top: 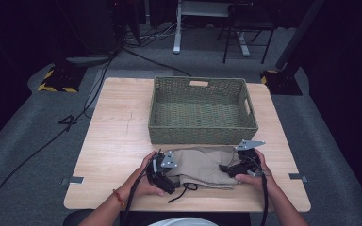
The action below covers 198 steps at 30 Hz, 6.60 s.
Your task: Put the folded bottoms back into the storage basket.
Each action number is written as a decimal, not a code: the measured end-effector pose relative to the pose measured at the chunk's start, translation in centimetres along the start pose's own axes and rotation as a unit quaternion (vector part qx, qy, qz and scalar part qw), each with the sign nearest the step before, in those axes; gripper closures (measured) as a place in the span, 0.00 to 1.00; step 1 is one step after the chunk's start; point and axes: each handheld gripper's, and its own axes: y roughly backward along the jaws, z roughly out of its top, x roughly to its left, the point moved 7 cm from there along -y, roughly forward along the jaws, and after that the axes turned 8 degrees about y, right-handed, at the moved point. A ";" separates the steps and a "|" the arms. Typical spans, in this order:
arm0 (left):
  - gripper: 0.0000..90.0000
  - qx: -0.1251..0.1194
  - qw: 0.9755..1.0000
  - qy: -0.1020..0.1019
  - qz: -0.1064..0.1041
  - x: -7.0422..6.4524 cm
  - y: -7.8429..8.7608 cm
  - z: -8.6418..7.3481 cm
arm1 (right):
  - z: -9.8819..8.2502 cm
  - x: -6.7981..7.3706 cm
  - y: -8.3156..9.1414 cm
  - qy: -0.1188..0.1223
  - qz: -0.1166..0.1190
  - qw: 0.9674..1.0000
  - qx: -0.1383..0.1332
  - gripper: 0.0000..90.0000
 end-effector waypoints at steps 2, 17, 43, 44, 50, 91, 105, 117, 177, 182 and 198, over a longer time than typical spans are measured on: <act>0.00 0.001 1.000 -0.003 0.000 -0.3 -0.1 0.1 | 0.1 0.2 -0.1 0.002 -0.005 1.000 0.005 0.03; 0.11 0.001 1.000 -0.001 0.002 -0.8 -0.6 1.1 | 1.2 2.2 0.0 0.039 0.049 0.998 -0.003 0.59; 0.87 -0.030 0.999 -0.014 -0.019 -0.4 0.1 1.3 | 1.3 2.4 0.6 0.067 0.052 0.996 -0.033 0.81; 0.87 -0.029 0.999 -0.015 -0.020 -0.4 0.1 1.3 | 1.3 2.4 0.6 0.067 0.051 0.996 -0.034 0.81; 0.86 -0.030 0.999 -0.013 -0.025 -0.4 0.1 1.3 | 1.3 2.4 0.7 0.068 0.051 0.996 -0.035 0.82; 0.88 -0.066 0.996 -0.058 -0.026 -2.2 5.0 5.6 | 5.5 2.6 6.4 0.080 0.011 0.994 -0.067 0.82; 0.88 -0.094 0.992 -0.075 -0.022 -2.3 7.5 8.7 | 8.3 2.0 9.5 0.089 -0.001 0.992 -0.086 0.82; 0.88 -0.112 0.991 -0.075 -0.016 -1.3 8.9 10.6 | 10.7 0.9 10.4 0.103 -0.015 0.990 -0.096 0.82; 0.88 -0.139 0.988 -0.032 0.064 8.8 8.1 18.2 | 21.1 -8.4 6.3 0.118 -0.099 0.985 -0.080 0.82; 0.87 -0.135 0.988 -0.021 0.067 9.8 7.3 18.0 | 21.2 -9.0 5.3 0.113 -0.099 0.986 -0.079 0.82; 0.84 -0.104 0.991 0.008 0.081 12.2 5.1 17.0 | 20.2 -10.3 2.1 0.088 -0.089 0.990 -0.066 0.82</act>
